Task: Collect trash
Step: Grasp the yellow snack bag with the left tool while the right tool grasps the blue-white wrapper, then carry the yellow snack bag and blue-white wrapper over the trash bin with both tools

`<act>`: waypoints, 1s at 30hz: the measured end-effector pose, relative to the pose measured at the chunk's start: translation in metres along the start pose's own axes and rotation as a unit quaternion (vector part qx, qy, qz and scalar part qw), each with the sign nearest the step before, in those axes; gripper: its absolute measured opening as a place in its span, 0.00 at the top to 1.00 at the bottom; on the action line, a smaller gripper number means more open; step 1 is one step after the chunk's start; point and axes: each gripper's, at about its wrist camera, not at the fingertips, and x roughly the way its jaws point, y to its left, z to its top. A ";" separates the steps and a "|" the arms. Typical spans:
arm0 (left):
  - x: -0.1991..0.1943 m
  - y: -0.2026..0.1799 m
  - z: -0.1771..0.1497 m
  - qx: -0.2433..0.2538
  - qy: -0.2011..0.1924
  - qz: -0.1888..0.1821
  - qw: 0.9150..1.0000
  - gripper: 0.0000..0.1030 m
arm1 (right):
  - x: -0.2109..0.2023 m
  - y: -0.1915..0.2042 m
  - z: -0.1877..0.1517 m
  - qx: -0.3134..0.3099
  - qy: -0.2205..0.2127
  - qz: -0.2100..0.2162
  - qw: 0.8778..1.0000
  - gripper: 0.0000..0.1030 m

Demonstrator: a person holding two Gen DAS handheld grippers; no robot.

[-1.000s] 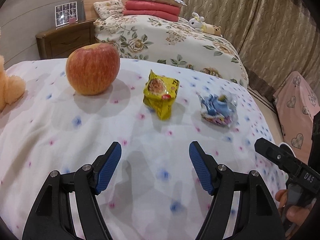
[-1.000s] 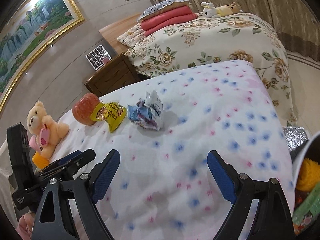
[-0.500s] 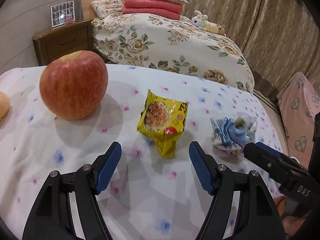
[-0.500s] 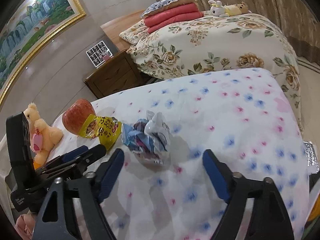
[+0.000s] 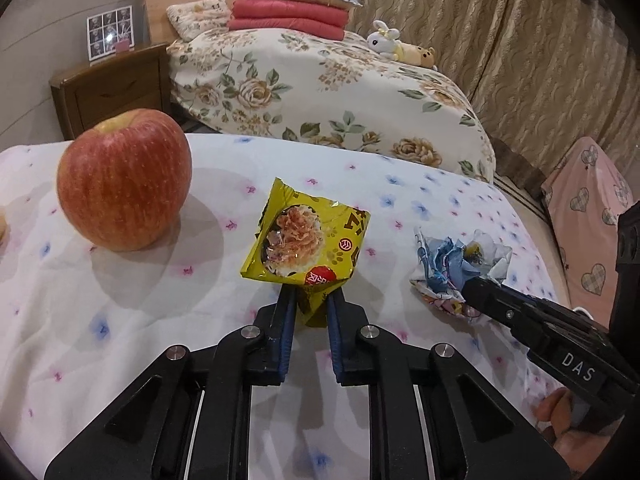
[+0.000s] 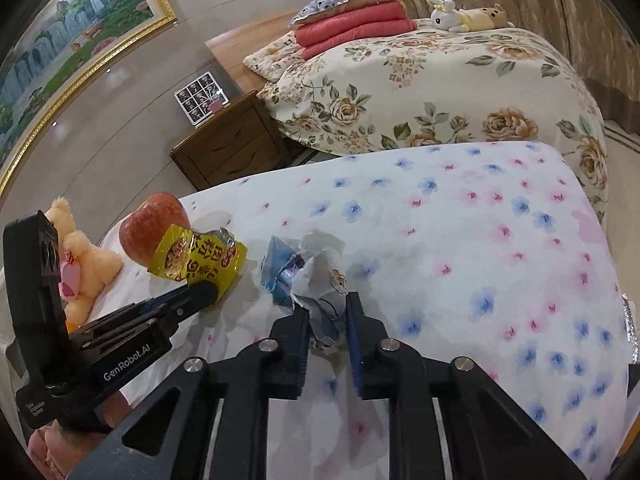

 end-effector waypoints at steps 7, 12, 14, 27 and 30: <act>-0.024 -0.002 -0.024 -0.011 0.002 -0.018 1.000 0.87 | -0.024 -0.004 -0.017 0.016 -0.010 0.007 1.000 0.84; -0.044 -0.013 -0.046 -0.010 0.004 -0.036 0.999 0.87 | -0.044 -0.011 -0.034 0.031 -0.015 0.010 0.999 0.84; -0.051 -0.020 -0.056 -0.008 0.007 -0.044 0.999 0.87 | -0.054 -0.014 -0.042 0.039 -0.018 0.010 0.999 0.84; -0.088 -0.064 -0.099 0.016 0.012 -0.079 0.997 0.87 | -0.111 -0.030 -0.086 0.065 -0.041 -0.004 0.997 0.84; -0.094 -0.075 -0.105 0.025 0.013 -0.084 0.996 0.87 | -0.122 -0.035 -0.097 0.071 -0.044 -0.008 0.996 0.84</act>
